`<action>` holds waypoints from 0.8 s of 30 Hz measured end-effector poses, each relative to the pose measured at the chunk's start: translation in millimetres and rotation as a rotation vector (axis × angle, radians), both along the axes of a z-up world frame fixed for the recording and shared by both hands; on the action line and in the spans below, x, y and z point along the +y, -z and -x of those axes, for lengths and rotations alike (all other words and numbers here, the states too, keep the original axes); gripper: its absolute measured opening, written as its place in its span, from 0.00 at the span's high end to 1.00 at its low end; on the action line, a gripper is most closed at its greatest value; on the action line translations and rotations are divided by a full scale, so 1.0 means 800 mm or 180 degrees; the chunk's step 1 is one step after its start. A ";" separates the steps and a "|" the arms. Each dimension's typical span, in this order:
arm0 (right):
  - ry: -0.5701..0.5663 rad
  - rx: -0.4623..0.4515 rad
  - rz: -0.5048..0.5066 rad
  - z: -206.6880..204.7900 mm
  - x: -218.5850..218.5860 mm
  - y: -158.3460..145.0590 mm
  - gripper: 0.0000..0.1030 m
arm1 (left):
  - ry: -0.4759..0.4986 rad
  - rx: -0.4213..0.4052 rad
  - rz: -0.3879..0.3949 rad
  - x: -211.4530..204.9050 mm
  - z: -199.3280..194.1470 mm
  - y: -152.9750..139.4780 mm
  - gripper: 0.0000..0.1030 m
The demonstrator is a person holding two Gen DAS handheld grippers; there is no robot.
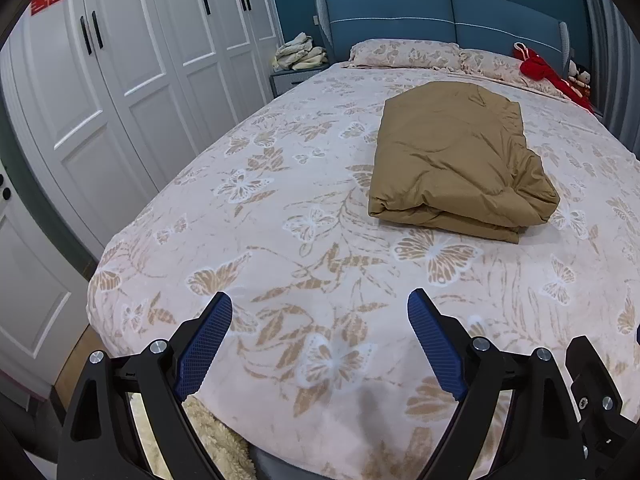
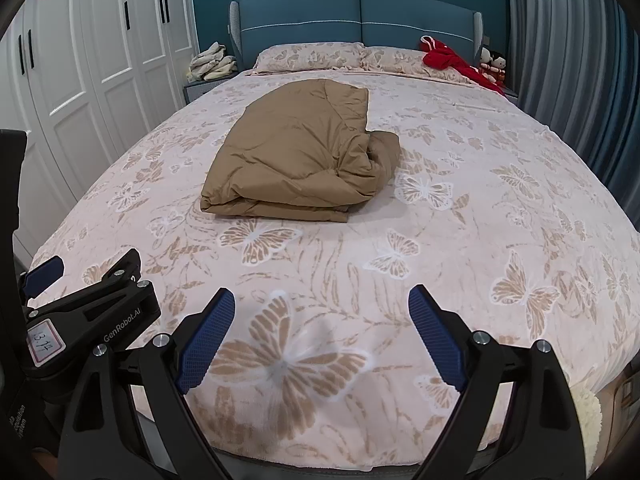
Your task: Fold large clothes
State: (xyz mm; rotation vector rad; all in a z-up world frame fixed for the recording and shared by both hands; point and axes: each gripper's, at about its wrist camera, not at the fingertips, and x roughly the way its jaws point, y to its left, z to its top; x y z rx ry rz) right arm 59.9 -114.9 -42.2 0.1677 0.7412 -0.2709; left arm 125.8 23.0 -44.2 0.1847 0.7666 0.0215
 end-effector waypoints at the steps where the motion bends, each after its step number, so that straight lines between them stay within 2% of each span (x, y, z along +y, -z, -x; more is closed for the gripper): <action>1: 0.0001 -0.0001 0.0002 0.000 0.001 -0.001 0.16 | 0.0008 -0.0005 -0.0003 -0.001 0.000 0.000 0.16; 7: -0.0007 -0.0021 -0.0040 -0.001 -0.001 0.000 0.16 | 0.0008 -0.0012 -0.0003 -0.001 0.001 -0.002 0.16; 12: 0.0026 0.0015 -0.0335 -0.005 -0.010 0.007 0.12 | -0.0012 -0.0039 -0.0022 -0.001 0.002 -0.004 0.16; 17: 0.0028 -0.0031 -0.0207 0.000 -0.003 0.005 0.11 | -0.0032 -0.0025 -0.0020 0.000 0.002 -0.004 0.16; 24: 0.0032 -0.0020 -0.0245 0.001 -0.004 0.006 0.10 | -0.0022 -0.0032 -0.0032 0.000 0.003 -0.004 0.16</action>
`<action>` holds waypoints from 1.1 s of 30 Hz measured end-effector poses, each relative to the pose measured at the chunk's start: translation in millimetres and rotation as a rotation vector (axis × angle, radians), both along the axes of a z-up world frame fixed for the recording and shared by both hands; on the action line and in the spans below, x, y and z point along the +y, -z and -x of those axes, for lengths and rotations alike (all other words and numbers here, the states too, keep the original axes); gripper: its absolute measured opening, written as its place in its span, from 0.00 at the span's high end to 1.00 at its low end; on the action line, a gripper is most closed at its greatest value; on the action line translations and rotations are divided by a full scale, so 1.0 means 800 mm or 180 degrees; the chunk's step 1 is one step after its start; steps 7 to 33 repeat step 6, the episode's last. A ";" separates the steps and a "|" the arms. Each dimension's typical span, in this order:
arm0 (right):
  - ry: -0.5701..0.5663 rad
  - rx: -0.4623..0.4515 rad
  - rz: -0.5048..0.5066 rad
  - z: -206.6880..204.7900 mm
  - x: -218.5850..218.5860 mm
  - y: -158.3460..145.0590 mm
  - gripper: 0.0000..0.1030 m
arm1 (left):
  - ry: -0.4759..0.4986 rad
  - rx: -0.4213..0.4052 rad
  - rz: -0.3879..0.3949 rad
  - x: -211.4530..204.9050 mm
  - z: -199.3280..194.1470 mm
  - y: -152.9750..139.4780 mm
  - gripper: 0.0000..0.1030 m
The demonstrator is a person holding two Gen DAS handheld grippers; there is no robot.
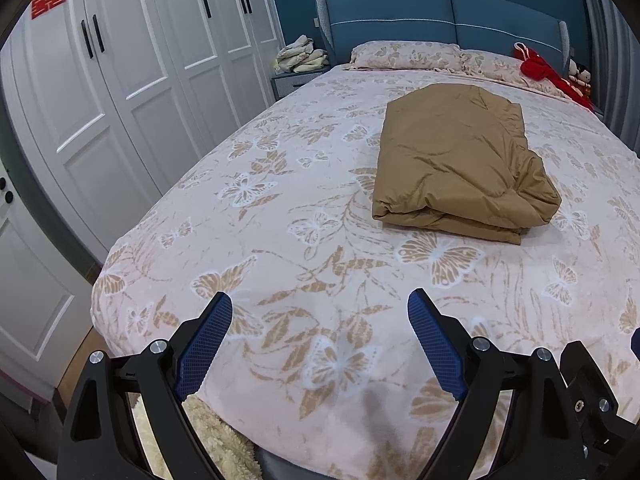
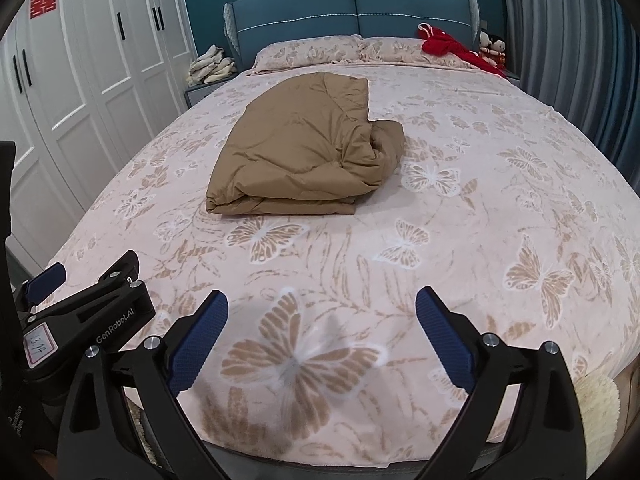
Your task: Fold large clothes
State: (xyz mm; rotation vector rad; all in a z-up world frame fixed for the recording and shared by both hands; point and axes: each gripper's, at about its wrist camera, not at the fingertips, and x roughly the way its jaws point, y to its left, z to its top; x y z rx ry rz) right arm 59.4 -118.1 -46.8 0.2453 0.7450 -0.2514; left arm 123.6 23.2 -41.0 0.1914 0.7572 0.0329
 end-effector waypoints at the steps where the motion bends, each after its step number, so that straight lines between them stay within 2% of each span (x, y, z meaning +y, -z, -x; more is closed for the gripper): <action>1: -0.0007 0.0001 0.0007 0.000 0.000 0.000 0.10 | 0.0002 0.0000 0.0000 0.000 0.000 0.000 0.16; 33: -0.0008 -0.0001 0.0005 0.000 0.000 0.001 0.09 | 0.0019 0.0009 0.0005 0.000 0.000 0.001 0.16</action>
